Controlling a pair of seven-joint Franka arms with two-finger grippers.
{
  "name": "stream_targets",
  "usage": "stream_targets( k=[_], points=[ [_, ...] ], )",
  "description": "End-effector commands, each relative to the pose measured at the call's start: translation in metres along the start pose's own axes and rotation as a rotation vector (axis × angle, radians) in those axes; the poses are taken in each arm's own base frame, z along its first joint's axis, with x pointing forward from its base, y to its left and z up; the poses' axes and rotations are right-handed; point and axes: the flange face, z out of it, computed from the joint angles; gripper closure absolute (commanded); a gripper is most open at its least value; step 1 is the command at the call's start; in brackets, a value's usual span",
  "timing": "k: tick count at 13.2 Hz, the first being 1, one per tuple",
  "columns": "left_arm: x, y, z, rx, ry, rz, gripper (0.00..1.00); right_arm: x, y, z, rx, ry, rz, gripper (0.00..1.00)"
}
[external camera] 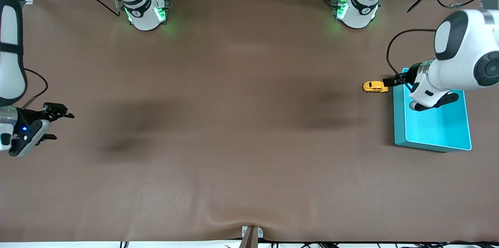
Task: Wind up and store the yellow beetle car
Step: 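Move the left gripper to the car while the right gripper retracts, then lower the left gripper and grasp the yellow car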
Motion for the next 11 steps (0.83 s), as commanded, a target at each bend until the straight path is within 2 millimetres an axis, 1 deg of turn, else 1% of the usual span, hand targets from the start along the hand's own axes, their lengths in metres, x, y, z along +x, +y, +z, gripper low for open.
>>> stream_targets(
  k=[1, 2, 4, 6, 7, 8, 9, 10, 11],
  points=[
    [0.001, 0.001, 0.046, -0.006, 0.062, -0.175, 0.00, 0.026, -0.029, -0.045, -0.008, 0.020, 0.148, 0.00],
    [0.002, 0.003, 0.059, -0.017, 0.078, -0.238, 0.00, 0.032, -0.041, -0.059, -0.024, 0.033, 0.215, 0.00],
    [0.002, 0.002, 0.080, -0.022, 0.077, -0.338, 0.00, 0.041, -0.060, -0.077, -0.044, 0.047, 0.308, 0.00],
    [0.002, -0.001, 0.102, -0.014, 0.069, -0.360, 0.00, 0.039, -0.074, -0.089, -0.032, 0.016, 0.399, 0.00],
    [0.005, -0.007, 0.111, -0.013, 0.071, -0.421, 0.00, 0.038, -0.081, -0.108, -0.034, 0.013, 0.433, 0.00],
    [0.009, -0.012, 0.121, -0.015, 0.081, -0.496, 0.00, 0.036, -0.086, -0.119, -0.035, 0.009, 0.474, 0.00],
    [0.012, -0.012, 0.129, -0.014, 0.085, -0.579, 0.00, 0.034, -0.094, -0.132, -0.062, 0.016, 0.503, 0.00],
    [0.016, -0.011, 0.136, -0.019, 0.083, -0.658, 0.00, 0.030, -0.104, -0.150, -0.096, 0.039, 0.528, 0.00],
    [0.018, -0.011, 0.144, -0.026, 0.080, -0.729, 0.00, 0.024, -0.113, -0.166, -0.126, 0.061, 0.598, 0.00]
  ],
)
